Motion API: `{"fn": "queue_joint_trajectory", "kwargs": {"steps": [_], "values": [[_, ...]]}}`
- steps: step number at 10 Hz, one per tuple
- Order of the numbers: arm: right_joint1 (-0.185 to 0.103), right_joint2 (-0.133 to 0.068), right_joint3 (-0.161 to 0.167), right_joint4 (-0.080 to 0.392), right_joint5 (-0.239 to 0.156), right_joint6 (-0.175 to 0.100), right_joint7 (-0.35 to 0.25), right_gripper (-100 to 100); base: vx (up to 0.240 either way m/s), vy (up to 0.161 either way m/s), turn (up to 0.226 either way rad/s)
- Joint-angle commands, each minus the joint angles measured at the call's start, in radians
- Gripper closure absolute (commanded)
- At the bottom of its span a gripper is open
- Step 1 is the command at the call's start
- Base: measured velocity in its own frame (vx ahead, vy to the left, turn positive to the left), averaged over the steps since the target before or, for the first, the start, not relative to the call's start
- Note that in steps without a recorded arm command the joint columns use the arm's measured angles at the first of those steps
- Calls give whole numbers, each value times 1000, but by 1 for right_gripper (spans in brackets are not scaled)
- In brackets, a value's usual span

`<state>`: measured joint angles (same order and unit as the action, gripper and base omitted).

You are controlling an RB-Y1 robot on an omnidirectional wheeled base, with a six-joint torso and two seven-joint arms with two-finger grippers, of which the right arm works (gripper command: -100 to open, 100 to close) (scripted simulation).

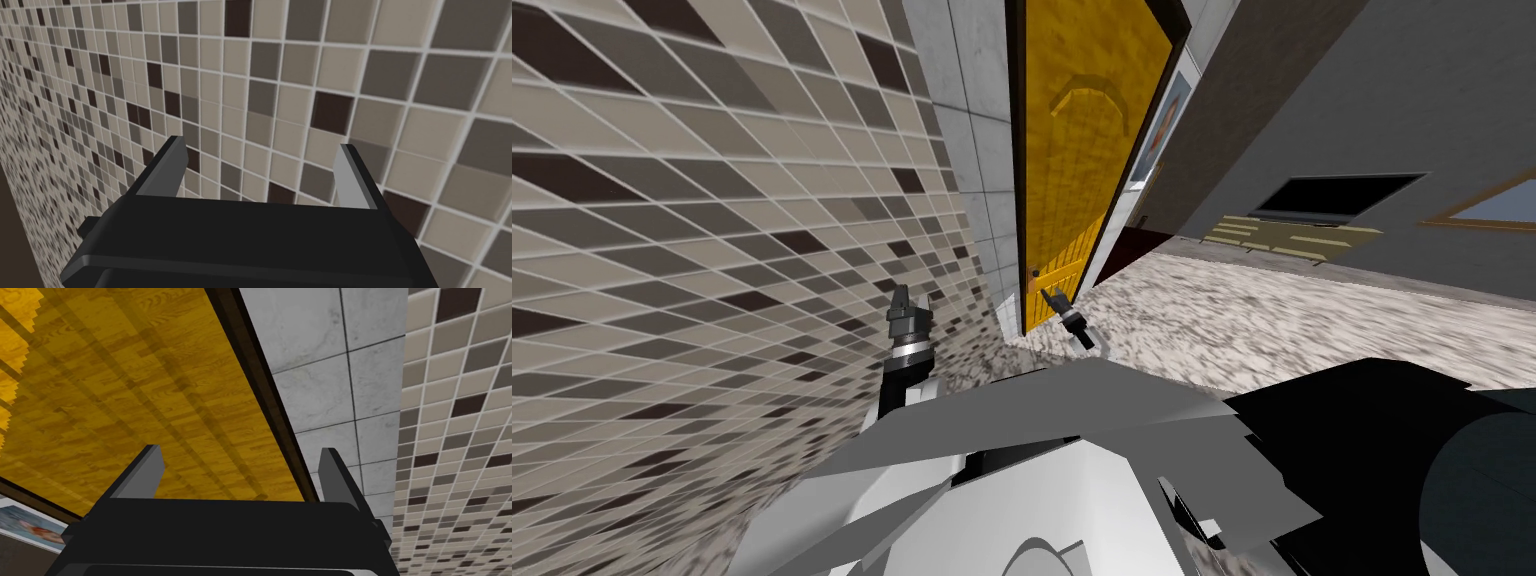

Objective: Pull the door open

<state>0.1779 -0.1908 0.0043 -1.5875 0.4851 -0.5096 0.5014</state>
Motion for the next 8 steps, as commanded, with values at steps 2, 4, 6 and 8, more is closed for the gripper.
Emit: {"fn": "queue_joint_trajectory", "kwargs": {"steps": [2,4,6,8], "values": [[-26,-11,1,59,33,6,48,-100,79,-82,63],[-45,-18,3,101,57,11,82,-100,80,-82,58],[-60,-25,4,137,78,16,111,-100,60,-82,55],[-82,-34,6,186,106,21,151,-100,90,-79,68]]}}
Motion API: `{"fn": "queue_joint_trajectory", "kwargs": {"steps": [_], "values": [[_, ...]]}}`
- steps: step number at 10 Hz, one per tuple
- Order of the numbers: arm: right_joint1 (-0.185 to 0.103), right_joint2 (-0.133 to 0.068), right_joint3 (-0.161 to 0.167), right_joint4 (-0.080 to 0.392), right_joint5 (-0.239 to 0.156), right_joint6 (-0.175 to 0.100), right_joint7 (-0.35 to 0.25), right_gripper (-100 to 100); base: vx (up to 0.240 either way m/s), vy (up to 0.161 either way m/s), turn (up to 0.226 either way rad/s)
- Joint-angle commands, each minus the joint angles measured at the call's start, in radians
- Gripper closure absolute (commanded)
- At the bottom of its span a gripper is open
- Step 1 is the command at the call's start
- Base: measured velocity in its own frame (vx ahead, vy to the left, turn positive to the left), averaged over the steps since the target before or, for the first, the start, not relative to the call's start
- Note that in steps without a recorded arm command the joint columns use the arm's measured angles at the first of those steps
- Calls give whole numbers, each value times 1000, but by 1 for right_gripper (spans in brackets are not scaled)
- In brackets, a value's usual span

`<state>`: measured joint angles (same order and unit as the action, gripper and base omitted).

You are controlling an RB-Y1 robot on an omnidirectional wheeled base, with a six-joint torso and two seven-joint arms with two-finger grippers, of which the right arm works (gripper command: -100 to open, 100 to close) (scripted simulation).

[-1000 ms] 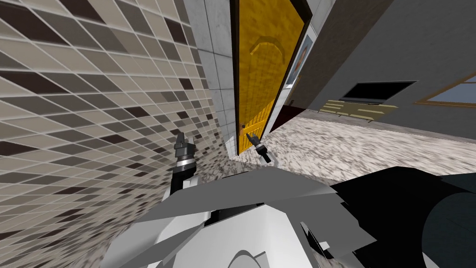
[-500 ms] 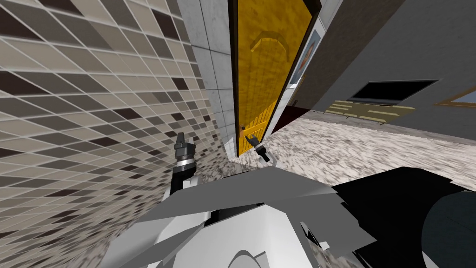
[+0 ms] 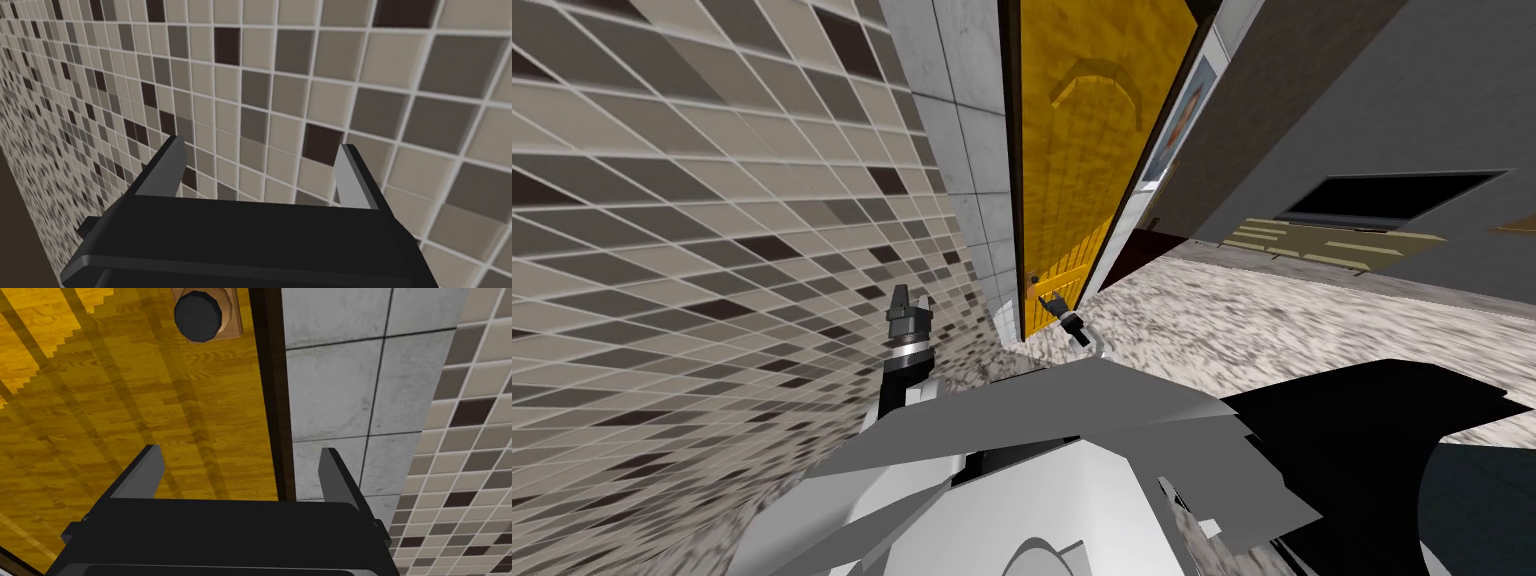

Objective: Pull the door open

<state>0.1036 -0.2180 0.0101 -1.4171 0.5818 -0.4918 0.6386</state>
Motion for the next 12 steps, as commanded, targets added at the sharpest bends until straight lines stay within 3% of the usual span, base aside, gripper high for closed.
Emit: {"fn": "queue_joint_trajectory", "kwargs": {"steps": [1,6,7,12], "values": [[-14,-9,1,30,18,5,26,-100,106,-88,63],[-48,-23,4,109,64,15,90,-100,65,-71,43],[-44,-19,7,94,60,19,80,-100,42,-34,13],[-109,57,-109,162,48,53,178,-100,36,-11,264]]}}
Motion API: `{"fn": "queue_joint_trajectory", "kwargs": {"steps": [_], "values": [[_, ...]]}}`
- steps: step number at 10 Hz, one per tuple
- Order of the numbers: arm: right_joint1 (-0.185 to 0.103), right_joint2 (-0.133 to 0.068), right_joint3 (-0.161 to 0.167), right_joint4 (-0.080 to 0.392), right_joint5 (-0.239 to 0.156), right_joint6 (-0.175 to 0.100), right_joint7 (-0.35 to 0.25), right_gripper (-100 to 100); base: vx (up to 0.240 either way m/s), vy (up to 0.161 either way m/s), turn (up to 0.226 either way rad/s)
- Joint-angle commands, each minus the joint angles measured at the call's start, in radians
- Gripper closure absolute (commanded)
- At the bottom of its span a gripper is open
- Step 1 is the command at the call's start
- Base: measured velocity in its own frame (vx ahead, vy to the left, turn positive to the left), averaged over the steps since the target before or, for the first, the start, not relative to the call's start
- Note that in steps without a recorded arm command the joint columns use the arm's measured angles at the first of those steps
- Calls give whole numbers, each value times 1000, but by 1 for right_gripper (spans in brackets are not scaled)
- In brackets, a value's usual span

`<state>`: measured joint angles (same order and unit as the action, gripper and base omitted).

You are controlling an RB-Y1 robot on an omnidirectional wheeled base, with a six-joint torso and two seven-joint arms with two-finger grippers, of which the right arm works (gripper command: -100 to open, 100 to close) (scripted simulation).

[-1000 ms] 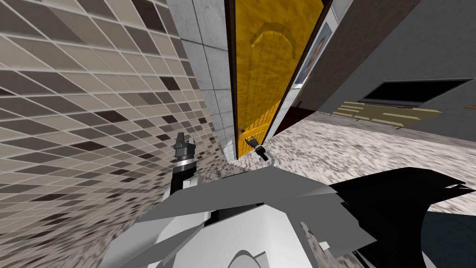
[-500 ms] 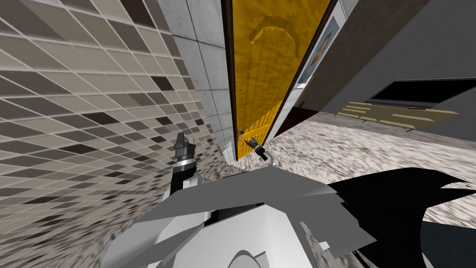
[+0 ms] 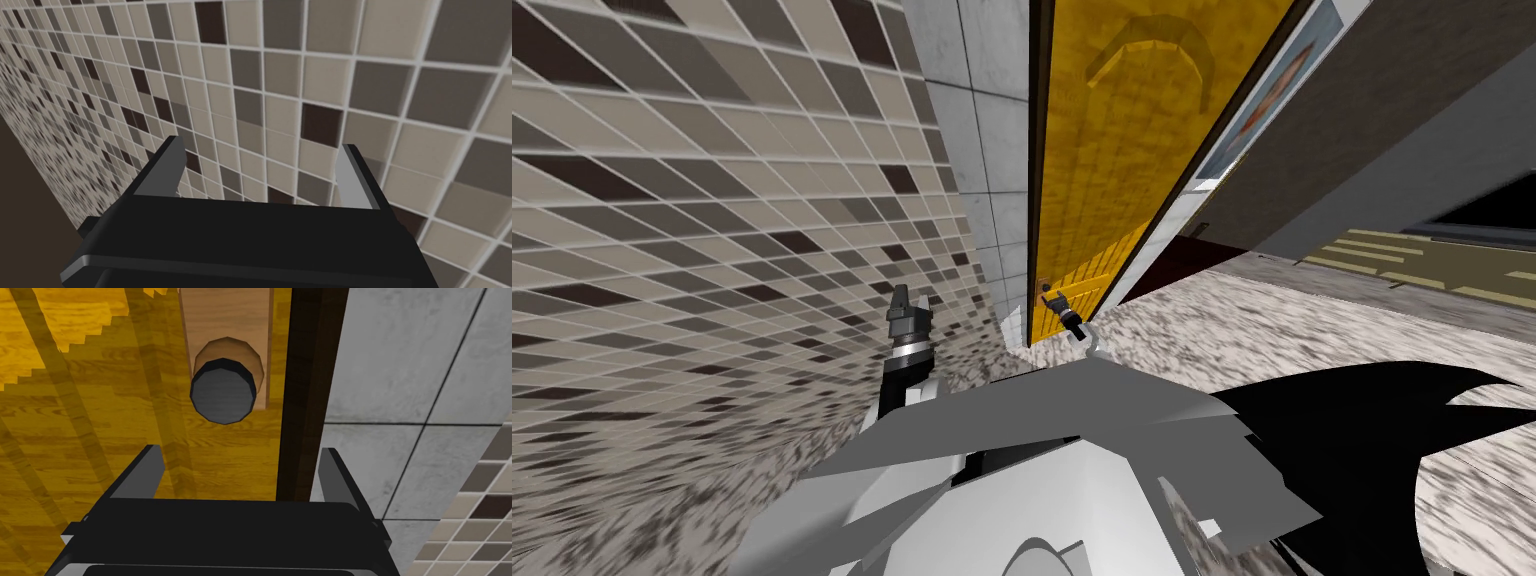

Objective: Pull the door open

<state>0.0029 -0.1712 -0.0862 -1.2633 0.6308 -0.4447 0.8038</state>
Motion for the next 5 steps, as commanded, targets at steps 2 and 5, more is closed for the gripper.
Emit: {"fn": "queue_joint_trajectory", "kwargs": {"steps": [2,5], "values": [[-31,37,-53,31,-5,18,46,-100,37,-34,187],[-64,76,-112,65,-12,35,95,-100,26,-63,225]]}}
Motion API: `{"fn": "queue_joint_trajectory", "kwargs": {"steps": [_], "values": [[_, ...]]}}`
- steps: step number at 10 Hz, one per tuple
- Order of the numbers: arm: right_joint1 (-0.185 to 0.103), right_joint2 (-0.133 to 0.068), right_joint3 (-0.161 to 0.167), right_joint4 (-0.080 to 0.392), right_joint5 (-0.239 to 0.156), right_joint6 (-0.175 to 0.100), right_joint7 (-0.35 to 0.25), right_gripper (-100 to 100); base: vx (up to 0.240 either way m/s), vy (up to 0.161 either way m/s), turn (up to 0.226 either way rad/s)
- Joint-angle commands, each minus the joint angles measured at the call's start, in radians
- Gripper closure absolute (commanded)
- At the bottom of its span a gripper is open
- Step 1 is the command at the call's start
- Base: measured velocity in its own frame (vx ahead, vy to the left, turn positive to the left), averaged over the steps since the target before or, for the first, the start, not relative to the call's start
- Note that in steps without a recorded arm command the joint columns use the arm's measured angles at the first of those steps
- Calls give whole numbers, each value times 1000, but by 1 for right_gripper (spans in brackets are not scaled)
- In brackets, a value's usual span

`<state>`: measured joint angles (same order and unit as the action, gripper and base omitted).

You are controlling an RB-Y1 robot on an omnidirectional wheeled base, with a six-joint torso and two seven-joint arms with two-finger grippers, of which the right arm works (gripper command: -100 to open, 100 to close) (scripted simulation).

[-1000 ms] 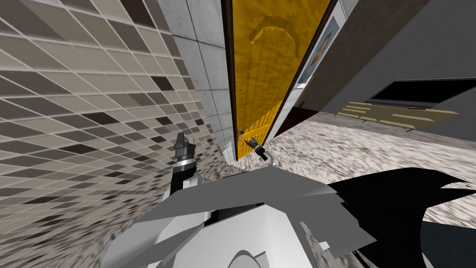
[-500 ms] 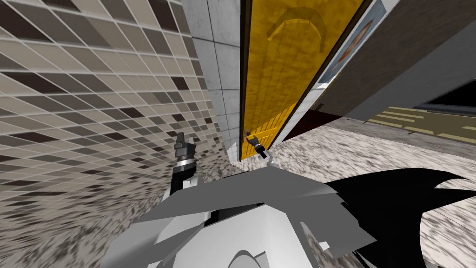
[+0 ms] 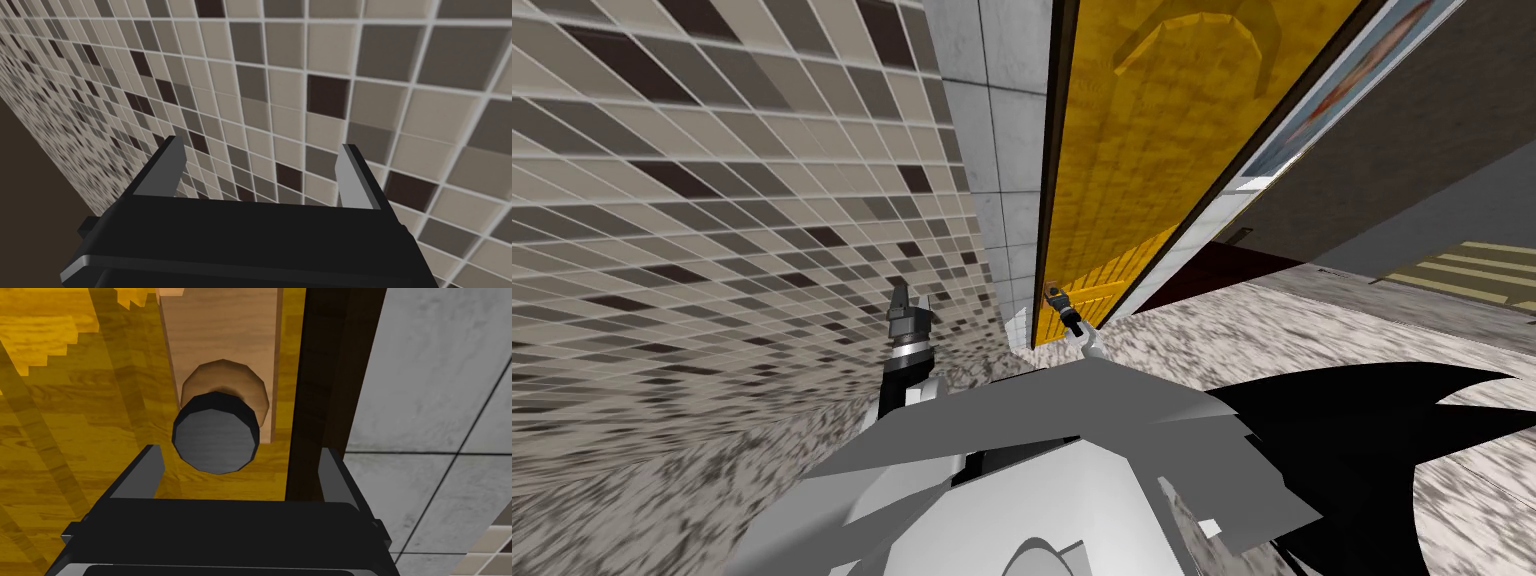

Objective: Pull the door open

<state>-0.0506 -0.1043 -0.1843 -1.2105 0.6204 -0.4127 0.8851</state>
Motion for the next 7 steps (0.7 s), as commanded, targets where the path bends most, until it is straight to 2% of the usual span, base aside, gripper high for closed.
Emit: {"fn": "queue_joint_trajectory", "kwargs": {"steps": [1,3,4,5,7], "values": [[-20,20,-31,22,-3,8,27,-100,21,-70,153],[-47,53,-79,49,-9,22,67,-100,33,-107,247],[-41,47,-67,44,-7,16,57,-100,9,-58,51],[-41,47,-67,44,-7,16,57,100,0,8,-45],[-41,47,-67,44,-7,16,57,100,0,18,-12]]}}
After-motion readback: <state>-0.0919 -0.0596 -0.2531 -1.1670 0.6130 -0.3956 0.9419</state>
